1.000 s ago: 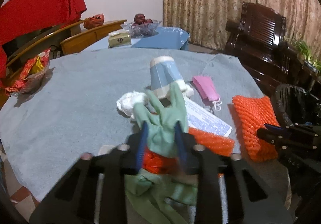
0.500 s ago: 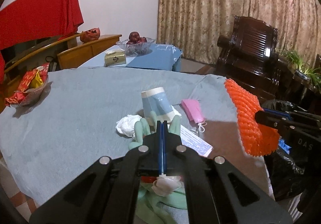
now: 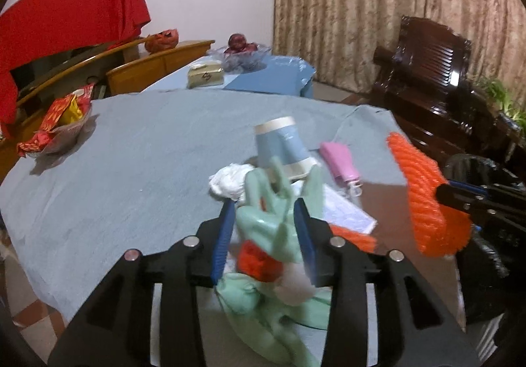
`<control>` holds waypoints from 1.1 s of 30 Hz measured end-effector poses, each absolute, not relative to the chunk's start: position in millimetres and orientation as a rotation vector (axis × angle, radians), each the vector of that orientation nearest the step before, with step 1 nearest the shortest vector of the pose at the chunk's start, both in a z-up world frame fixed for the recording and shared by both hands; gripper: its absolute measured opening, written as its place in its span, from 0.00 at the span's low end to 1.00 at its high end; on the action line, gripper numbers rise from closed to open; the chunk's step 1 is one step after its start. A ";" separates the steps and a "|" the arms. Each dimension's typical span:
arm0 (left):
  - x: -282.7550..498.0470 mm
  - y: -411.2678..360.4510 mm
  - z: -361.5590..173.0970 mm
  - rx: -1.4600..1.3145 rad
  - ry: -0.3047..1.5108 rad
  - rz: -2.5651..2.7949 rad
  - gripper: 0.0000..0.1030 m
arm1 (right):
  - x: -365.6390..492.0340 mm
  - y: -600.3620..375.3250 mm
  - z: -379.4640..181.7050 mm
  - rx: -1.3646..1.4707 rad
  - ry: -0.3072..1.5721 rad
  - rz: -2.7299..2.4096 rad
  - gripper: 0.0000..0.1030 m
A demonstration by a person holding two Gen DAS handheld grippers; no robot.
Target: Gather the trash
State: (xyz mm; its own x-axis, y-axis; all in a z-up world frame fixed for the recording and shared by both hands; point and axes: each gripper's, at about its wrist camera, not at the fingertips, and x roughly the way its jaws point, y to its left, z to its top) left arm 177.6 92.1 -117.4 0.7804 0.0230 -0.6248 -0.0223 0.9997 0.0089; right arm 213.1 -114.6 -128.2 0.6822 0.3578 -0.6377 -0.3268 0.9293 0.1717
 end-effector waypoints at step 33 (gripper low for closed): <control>172.8 50.6 -35.9 -0.022 0.449 -0.114 0.08 | 195.6 -152.4 -65.2 0.085 0.556 0.343 0.14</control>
